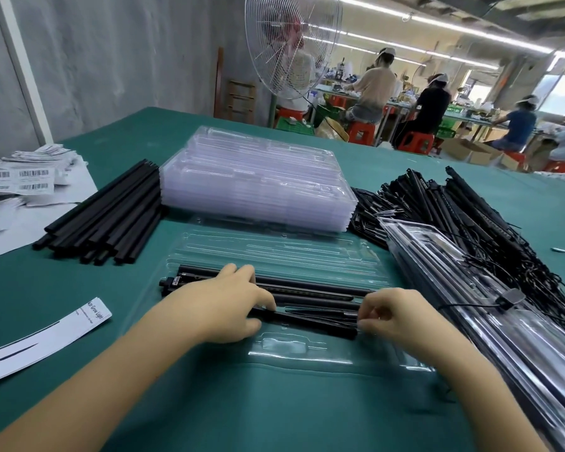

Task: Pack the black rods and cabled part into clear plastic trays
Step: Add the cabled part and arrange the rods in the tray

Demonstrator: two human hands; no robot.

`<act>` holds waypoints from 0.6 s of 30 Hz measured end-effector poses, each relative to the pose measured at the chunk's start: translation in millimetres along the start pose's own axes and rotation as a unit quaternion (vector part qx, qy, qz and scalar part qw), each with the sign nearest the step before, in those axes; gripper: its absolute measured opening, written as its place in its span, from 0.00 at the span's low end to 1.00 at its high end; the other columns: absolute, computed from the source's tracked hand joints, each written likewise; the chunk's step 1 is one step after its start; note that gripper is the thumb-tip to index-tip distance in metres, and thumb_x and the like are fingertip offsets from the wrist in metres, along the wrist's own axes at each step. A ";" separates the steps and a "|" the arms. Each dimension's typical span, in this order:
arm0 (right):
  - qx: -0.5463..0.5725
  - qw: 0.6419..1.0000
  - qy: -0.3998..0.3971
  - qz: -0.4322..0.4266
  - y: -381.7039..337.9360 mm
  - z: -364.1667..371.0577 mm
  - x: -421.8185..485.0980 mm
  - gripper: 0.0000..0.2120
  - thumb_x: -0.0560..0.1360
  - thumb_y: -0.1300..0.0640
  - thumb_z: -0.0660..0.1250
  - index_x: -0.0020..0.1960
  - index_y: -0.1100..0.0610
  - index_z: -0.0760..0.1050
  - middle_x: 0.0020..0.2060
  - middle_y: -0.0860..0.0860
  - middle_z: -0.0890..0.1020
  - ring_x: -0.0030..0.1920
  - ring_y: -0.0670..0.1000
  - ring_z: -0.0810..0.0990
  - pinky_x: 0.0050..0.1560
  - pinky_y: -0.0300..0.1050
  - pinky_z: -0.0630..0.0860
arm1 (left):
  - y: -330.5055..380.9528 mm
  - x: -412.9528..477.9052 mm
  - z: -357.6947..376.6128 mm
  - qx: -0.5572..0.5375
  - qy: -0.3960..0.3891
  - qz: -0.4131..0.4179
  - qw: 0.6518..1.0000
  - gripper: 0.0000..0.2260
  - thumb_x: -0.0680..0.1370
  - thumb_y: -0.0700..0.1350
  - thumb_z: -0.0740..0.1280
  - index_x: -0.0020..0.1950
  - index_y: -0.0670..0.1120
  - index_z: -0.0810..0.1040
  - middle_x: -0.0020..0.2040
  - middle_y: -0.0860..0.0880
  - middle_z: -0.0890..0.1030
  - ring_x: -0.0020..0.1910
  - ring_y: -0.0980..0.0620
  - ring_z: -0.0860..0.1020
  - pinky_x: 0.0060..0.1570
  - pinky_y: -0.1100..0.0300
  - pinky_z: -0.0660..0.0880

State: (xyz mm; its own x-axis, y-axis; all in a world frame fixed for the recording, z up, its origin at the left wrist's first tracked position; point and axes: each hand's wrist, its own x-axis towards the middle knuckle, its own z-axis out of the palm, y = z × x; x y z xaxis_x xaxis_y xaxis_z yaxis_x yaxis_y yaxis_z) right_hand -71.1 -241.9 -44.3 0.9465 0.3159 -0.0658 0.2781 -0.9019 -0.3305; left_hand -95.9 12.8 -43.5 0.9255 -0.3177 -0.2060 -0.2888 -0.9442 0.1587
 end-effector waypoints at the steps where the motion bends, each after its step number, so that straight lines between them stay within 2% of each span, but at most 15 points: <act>1: -0.019 1.000 -0.005 0.006 1.2 3.8 -1.6 0.08 0.71 0.58 0.70 0.37 0.47 0.75 0.31 0.45 0.77 0.36 0.46 0.75 0.39 0.36 0.71 | 1.1 0.4 -1.1 0.012 0.006 0.010 1.000 0.17 0.79 0.51 0.58 0.68 0.63 0.69 0.60 0.55 0.65 0.63 0.55 0.61 0.50 0.57 0.68; 4: -0.042 0.999 0.018 0.030 4.4 13.8 -8.4 0.12 0.73 0.56 0.67 0.38 0.46 0.65 0.35 0.43 0.74 0.41 0.48 0.75 0.44 0.44 0.74 | 9.7 2.6 -1.5 0.060 -0.002 0.044 0.997 0.16 0.80 0.51 0.57 0.67 0.52 0.72 0.63 0.54 0.67 0.63 0.54 0.64 0.57 0.56 0.70; 6: -0.037 0.998 0.041 0.044 4.4 16.3 -12.5 0.13 0.74 0.54 0.67 0.37 0.47 0.64 0.37 0.42 0.75 0.42 0.47 0.75 0.44 0.44 0.74 | 15.3 2.5 0.6 0.071 -0.022 0.039 0.996 0.17 0.80 0.51 0.57 0.66 0.47 0.72 0.64 0.53 0.68 0.63 0.52 0.66 0.53 0.56 0.70; 9: -0.089 0.994 0.041 0.048 0.9 14.8 -13.9 0.12 0.74 0.54 0.66 0.37 0.47 0.65 0.41 0.43 0.73 0.48 0.47 0.74 0.49 0.42 0.73 | 16.7 0.9 2.8 0.067 -0.038 0.016 0.997 0.18 0.80 0.53 0.57 0.66 0.47 0.71 0.63 0.53 0.67 0.62 0.52 0.66 0.47 0.55 0.70; 11: -0.119 0.991 0.037 0.053 -2.4 4.8 -15.7 0.09 0.74 0.52 0.66 0.38 0.45 0.68 0.43 0.43 0.71 0.53 0.48 0.73 0.53 0.43 0.71 | 15.9 0.5 3.4 0.065 -0.038 0.013 0.997 0.19 0.80 0.54 0.57 0.69 0.49 0.69 0.63 0.53 0.67 0.62 0.51 0.65 0.49 0.53 0.71; 13: -0.112 0.989 0.058 0.071 -1.0 -14.4 -17.8 0.03 0.76 0.50 0.65 0.44 0.44 0.75 0.46 0.45 0.73 0.55 0.50 0.72 0.57 0.45 0.70 | 16.4 0.6 4.0 0.048 -0.037 0.023 0.998 0.22 0.80 0.53 0.57 0.74 0.57 0.60 0.64 0.53 0.67 0.64 0.51 0.64 0.50 0.53 0.70; 15: -0.143 0.978 0.094 0.118 7.7 -36.4 -20.8 0.10 0.78 0.55 0.60 0.52 0.43 0.78 0.53 0.45 0.76 0.57 0.52 0.70 0.58 0.47 0.70 | 18.6 0.9 4.8 0.039 -0.037 0.037 0.998 0.24 0.80 0.52 0.56 0.74 0.65 0.53 0.64 0.53 0.67 0.65 0.50 0.63 0.47 0.54 0.68; 16: -0.164 0.970 0.094 0.152 12.9 -46.7 -22.3 0.16 0.78 0.60 0.58 0.56 0.42 0.77 0.58 0.46 0.76 0.59 0.54 0.68 0.58 0.48 0.69 | 20.0 1.4 5.1 0.041 -0.036 0.039 0.998 0.25 0.80 0.51 0.56 0.74 0.67 0.52 0.64 0.53 0.67 0.65 0.49 0.62 0.46 0.54 0.67; 18: -0.167 0.960 0.042 0.220 22.8 -61.3 -26.8 0.25 0.75 0.66 0.54 0.60 0.40 0.73 0.64 0.48 0.73 0.60 0.55 0.69 0.55 0.47 0.71 | 22.8 3.5 5.9 0.047 -0.035 0.036 0.998 0.25 0.80 0.48 0.56 0.73 0.67 0.53 0.64 0.53 0.66 0.66 0.47 0.61 0.48 0.54 0.68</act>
State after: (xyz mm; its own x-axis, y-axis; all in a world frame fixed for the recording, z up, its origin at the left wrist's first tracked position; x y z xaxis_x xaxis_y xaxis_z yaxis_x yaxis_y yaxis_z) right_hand -80.1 -289.0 7.6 0.9903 -0.1299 -0.0486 -0.1284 -0.9912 0.0328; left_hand -100.7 -10.3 -46.3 0.8830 -0.3877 -0.2645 -0.3789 -0.9215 0.0856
